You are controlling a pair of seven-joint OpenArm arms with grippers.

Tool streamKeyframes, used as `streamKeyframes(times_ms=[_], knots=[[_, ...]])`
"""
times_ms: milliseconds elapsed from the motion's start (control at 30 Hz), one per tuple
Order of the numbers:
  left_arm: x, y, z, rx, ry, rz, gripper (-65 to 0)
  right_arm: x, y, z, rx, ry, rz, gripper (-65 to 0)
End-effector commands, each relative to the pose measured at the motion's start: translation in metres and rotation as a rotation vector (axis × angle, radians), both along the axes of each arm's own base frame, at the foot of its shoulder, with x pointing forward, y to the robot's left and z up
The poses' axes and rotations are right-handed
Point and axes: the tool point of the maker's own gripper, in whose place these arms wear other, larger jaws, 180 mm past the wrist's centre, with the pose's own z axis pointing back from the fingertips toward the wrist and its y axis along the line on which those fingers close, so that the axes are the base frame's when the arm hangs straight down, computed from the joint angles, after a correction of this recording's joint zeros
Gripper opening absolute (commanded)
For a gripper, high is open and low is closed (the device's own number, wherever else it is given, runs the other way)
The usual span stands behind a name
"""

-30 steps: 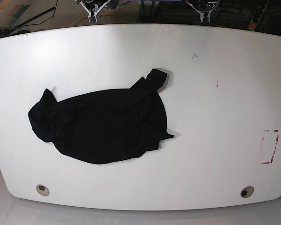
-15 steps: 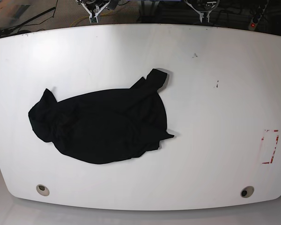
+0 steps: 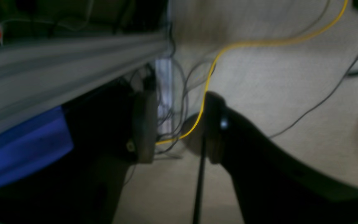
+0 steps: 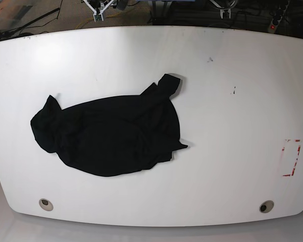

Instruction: Fold the T-shirt properly

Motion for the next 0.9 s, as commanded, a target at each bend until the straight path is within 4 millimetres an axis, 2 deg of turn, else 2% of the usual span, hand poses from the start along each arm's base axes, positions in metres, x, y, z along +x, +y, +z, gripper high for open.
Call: streamKeyframes(times_ms=[0,233,533,733,867], knots=[[0.003,0.006,0.009,0.016,-0.040,-0.017,-31.7,0.002,0.006,0.008,0.013,-0.021,0.013,-41.1],[-0.006,0.014,0.043,0.045,-0.117,-0.060,-31.7,-0.005,0.004,0.041,-0.013,-0.085,0.066,-41.1],[-0.006,0.014,0.114,0.072,-0.235,-0.131,-31.7,-0.015,0.014,0.105,-0.030,-0.177,0.112,-41.1],[0.005,0.010,0.166,0.081,-0.326,-0.181,-31.7,-0.019,0.023,0.149,-0.028,-0.239,0.107,-41.1],[0.021,0.006,0.195,0.087,-0.394,-0.205,-31.5,-0.020,0.025,0.172,-0.008,-0.268,0.069,-41.1]])
